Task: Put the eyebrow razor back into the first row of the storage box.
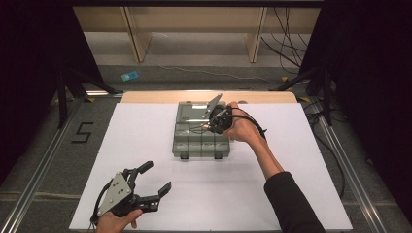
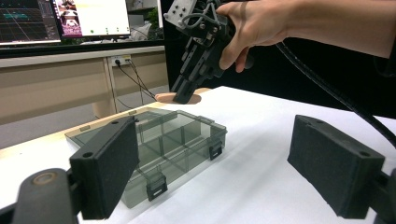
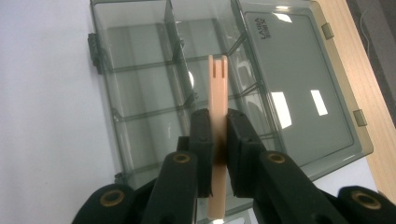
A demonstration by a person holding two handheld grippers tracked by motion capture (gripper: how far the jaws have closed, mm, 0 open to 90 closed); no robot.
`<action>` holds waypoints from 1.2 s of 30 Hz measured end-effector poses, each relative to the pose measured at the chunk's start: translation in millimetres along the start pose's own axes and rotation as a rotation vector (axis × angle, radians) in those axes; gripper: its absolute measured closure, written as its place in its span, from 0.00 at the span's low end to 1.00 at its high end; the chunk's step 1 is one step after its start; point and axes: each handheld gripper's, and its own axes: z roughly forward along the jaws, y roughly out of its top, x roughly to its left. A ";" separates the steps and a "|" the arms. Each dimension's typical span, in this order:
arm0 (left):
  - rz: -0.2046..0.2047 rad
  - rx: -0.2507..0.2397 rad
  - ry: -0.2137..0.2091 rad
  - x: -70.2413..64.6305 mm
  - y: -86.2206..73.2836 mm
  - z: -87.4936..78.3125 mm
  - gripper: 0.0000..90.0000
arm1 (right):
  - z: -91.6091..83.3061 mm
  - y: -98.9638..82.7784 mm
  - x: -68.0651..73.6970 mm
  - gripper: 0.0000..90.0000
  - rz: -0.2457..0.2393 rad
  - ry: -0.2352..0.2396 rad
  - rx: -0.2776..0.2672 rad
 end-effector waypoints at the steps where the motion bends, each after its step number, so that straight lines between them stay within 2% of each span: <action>1: 0.000 -0.001 0.000 0.1 0.0 -0.1 0.17 | 1.4 0.1 -0.8 0.91 0.003 0.002 0.001; 16: -0.005 0.000 0.004 0.6 -0.2 0.1 0.17 | 19.0 -2.7 -15.7 0.91 0.035 -0.018 0.021; 17: -0.002 0.000 0.003 0.7 0.0 0.0 0.17 | 19.7 -2.1 -16.6 0.91 0.024 -0.015 0.022; 36: -0.006 -0.002 0.005 0.6 0.1 -0.4 0.17 | 34.6 -0.7 -21.9 0.91 0.023 -0.017 0.055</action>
